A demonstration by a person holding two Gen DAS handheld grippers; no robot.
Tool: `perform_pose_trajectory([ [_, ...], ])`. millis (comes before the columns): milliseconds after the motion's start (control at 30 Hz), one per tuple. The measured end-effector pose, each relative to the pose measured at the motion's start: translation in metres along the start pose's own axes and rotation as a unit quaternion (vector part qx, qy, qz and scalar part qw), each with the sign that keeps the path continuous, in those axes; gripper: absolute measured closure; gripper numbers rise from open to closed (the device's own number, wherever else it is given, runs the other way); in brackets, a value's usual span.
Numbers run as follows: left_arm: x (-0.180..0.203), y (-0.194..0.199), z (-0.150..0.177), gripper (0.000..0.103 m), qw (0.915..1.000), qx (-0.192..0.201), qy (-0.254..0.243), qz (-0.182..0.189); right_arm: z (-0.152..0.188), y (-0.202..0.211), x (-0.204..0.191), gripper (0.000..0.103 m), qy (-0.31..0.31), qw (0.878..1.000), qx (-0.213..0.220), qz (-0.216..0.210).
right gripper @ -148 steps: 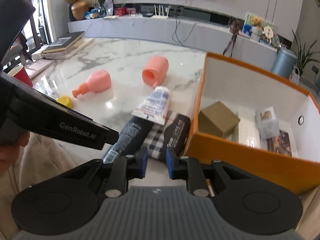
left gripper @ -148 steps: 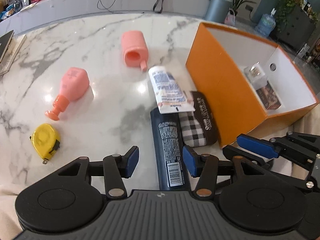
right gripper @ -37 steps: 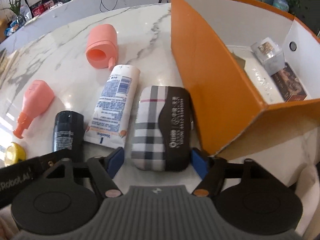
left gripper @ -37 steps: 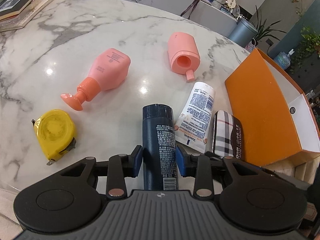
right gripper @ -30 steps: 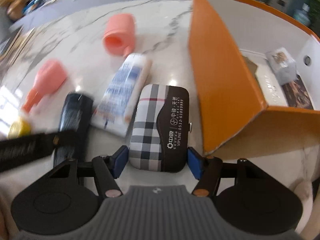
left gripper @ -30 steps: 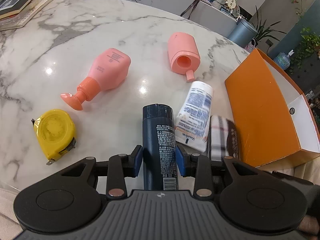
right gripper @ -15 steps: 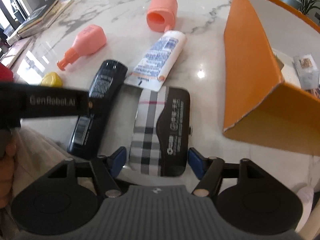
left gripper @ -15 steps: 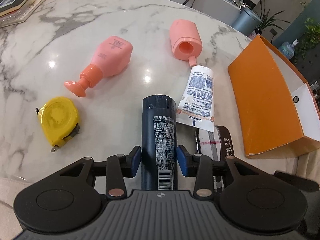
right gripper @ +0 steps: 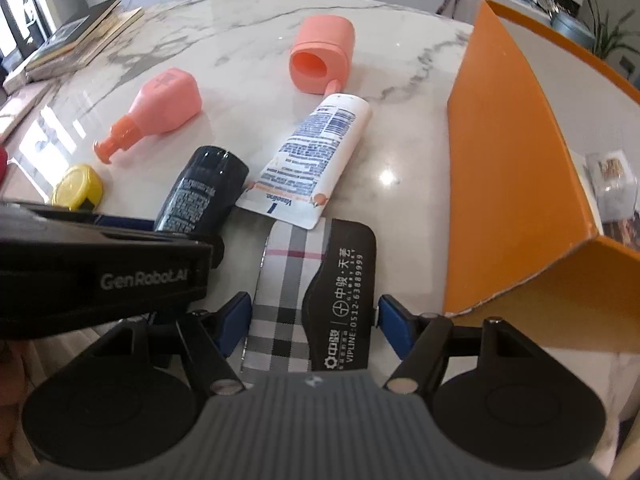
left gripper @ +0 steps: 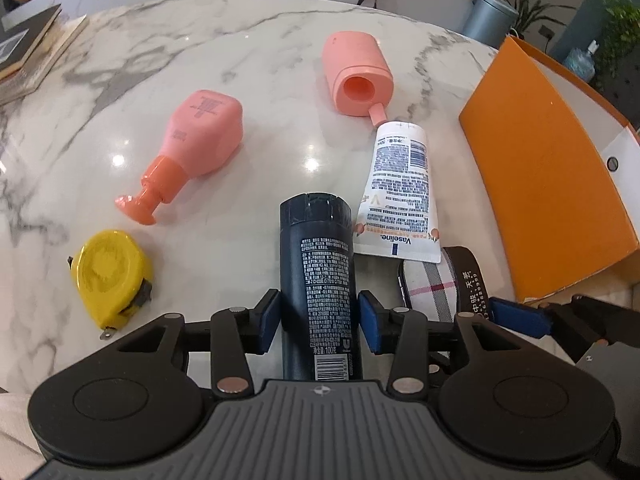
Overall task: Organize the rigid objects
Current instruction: 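Lift the spray can and plaid case off the table with both tools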
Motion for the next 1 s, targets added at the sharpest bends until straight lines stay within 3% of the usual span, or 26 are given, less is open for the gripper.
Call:
perform_pose_trajectory([
  [367, -0.004, 0.005, 0.001, 0.057, 0.9995, 0.007, 0.018, 0.024, 0.003, 0.005, 0.006, 0.035, 0.000, 0.999, -0.007, -0.036],
  [867, 0.001, 0.004, 0.003, 0.057, 0.9999, -0.004, 0.003, 0.013, 0.014, 0.009, 0.004, 0.032, 0.032, 0.999, -0.024, -0.019],
  [1000, 0.001, 0.006, 0.004, 0.057, 0.9999, 0.002, 0.004, 0.010, 0.015, 0.011, 0.003, 0.037, 0.036, 0.999, -0.024, -0.019],
])
Point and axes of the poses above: each gripper's, at about its wrist camera, not at the fingertips, and y roughly against the way its jaws point, x to its right, z to its underside, the point moved 5 cm from there along -y, roughly the way its jaws point, and after that the axes turned 3 degrees about -y, right-handed, at the moved point
